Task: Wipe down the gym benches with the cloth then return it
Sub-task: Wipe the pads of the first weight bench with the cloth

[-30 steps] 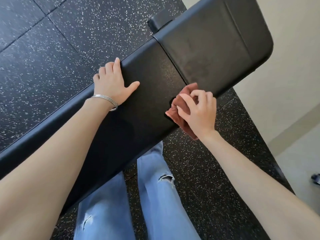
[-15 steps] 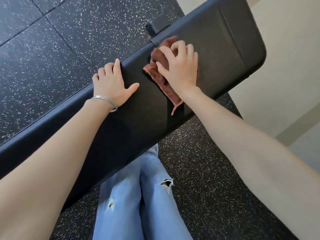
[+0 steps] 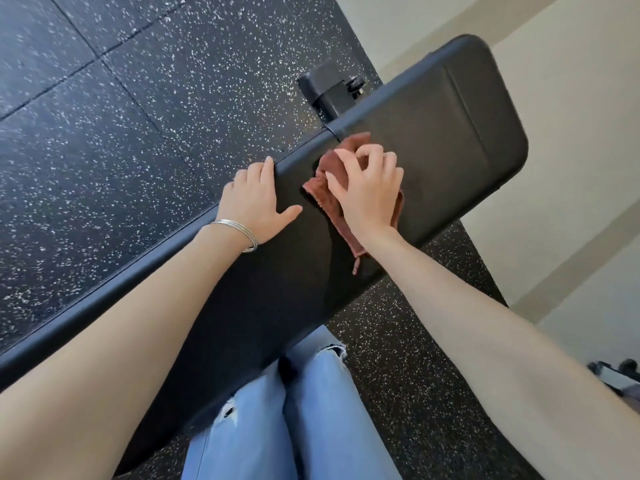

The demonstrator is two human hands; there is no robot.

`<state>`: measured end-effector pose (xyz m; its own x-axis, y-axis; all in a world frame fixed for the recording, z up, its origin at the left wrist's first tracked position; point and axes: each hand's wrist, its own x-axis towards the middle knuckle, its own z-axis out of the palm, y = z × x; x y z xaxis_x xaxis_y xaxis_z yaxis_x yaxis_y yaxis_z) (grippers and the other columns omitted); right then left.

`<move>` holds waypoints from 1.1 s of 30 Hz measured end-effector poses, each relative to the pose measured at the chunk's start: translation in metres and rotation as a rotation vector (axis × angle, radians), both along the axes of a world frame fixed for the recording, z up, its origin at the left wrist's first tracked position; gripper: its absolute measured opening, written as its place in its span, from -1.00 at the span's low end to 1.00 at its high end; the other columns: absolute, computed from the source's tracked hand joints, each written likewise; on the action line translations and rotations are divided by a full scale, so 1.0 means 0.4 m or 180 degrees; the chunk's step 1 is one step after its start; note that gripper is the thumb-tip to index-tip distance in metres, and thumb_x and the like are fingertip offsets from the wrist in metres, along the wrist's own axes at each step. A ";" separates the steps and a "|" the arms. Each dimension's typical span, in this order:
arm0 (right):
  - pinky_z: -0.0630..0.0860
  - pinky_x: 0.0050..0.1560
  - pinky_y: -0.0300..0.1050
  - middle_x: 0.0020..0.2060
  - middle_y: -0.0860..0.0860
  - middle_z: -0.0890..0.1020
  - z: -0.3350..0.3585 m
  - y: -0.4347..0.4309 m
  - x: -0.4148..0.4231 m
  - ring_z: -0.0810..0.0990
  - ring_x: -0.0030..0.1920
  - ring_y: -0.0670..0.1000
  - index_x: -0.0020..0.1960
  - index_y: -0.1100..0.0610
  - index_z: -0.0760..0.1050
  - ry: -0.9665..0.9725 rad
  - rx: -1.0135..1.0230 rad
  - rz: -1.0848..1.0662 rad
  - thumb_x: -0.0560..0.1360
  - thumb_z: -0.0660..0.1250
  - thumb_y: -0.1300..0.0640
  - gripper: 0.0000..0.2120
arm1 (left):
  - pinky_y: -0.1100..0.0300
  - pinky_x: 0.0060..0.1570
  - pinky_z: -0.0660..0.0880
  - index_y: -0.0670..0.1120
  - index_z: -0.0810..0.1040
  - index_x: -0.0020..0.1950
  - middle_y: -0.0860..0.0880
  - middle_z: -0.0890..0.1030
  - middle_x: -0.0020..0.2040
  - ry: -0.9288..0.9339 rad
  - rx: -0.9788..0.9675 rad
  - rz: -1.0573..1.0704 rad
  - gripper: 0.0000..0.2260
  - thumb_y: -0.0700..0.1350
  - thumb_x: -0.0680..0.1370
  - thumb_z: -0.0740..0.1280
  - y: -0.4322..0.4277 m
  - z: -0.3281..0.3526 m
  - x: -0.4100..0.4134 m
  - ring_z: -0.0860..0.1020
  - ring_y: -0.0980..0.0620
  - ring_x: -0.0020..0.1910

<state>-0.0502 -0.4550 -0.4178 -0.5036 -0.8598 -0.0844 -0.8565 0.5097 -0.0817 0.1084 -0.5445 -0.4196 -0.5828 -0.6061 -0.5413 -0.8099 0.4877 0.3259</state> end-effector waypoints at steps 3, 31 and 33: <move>0.34 -0.06 -0.02 0.06 0.07 0.49 -0.019 -0.121 -0.004 0.43 0.03 0.13 0.16 -0.02 0.48 0.0205 0.0166 0.0180 0.53 0.16 -0.15 -0.68 | -0.10 0.33 0.27 -0.19 -0.01 0.52 -0.17 0.23 0.47 0.0048 0.0114 -0.0048 -0.19 0.24 0.49 0.24 -0.010 -0.003 0.005 0.26 -0.21 0.40; 0.30 -0.04 -0.05 0.06 0.07 0.52 -0.018 -0.193 -0.312 0.43 0.09 0.15 0.12 0.02 0.53 0.0093 0.0208 0.0785 0.48 0.18 -0.20 -0.62 | -0.14 0.33 0.23 -0.16 0.05 0.52 -0.15 0.26 0.46 0.0040 0.0031 0.0331 -0.21 0.30 0.48 0.19 -0.012 -0.019 -0.220 0.27 -0.20 0.40; 0.32 0.03 -0.01 0.12 0.07 0.51 -0.021 -0.198 -0.417 0.41 0.15 0.15 0.17 -0.02 0.52 0.0170 0.0170 0.0278 0.47 0.18 -0.21 -0.60 | -0.14 0.34 0.22 -0.16 0.05 0.51 -0.16 0.27 0.45 0.0008 -0.0032 0.0359 -0.21 0.30 0.48 0.19 -0.009 -0.019 -0.253 0.27 -0.20 0.39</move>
